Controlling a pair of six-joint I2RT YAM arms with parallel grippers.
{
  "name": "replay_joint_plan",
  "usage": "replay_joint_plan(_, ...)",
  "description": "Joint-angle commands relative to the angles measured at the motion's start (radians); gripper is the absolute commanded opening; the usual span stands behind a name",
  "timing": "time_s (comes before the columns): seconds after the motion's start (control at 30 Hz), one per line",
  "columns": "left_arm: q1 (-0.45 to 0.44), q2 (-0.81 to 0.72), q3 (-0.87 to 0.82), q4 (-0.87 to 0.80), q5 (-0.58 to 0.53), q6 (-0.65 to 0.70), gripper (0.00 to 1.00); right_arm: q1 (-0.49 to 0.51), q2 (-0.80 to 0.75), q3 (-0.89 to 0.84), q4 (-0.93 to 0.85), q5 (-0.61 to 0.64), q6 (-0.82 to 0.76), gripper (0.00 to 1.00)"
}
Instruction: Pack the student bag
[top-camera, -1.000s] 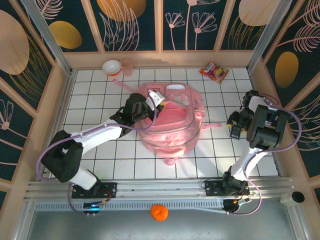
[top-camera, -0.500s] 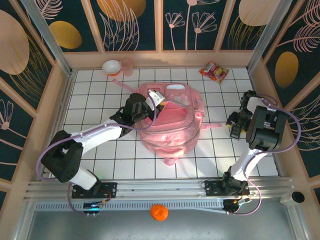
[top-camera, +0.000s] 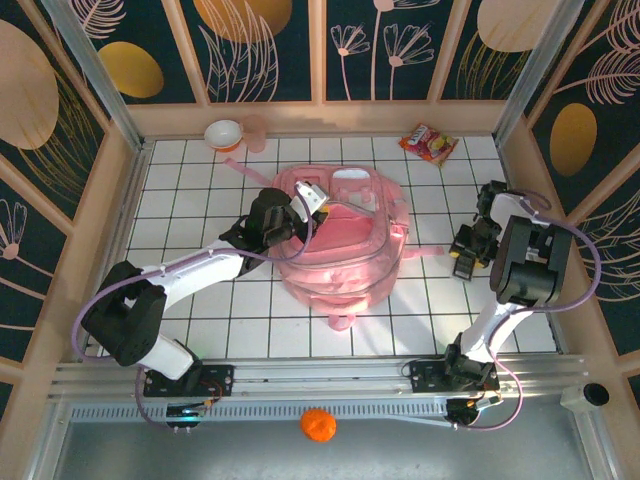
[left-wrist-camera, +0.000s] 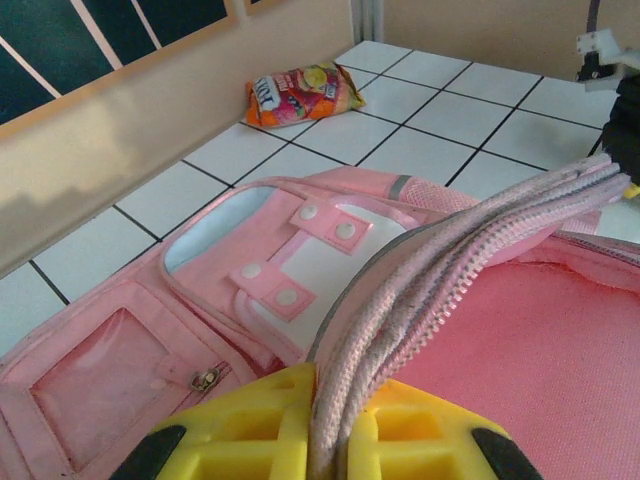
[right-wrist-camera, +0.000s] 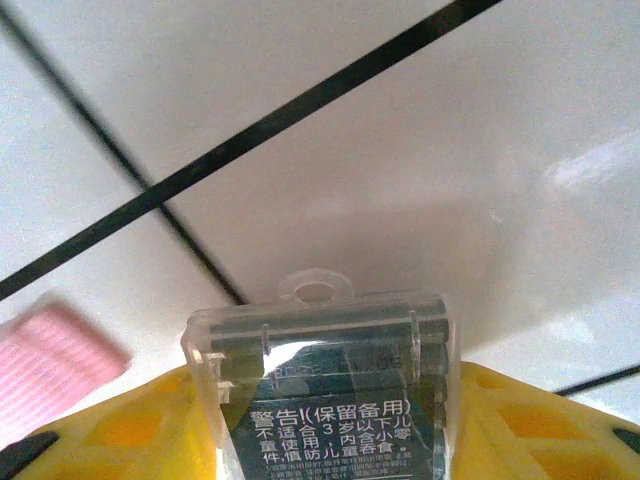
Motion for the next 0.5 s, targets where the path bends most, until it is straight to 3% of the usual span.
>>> replay_joint_plan(0.0,0.022,-0.031,0.001,0.056,-0.032,-0.048,0.0,0.037,-0.125,0.012,-0.04,-0.057,0.037,0.45)
replay_joint_plan(0.23,0.054,-0.037,0.008,0.095,0.038,-0.151,0.0,0.25,-0.355,0.017,0.101,-0.16,0.08,0.44)
replay_joint_plan(0.47,0.059,-0.041,0.038,0.084,0.077,-0.178,0.0,0.562,-0.542,-0.037,0.47,-0.132,0.015,0.44)
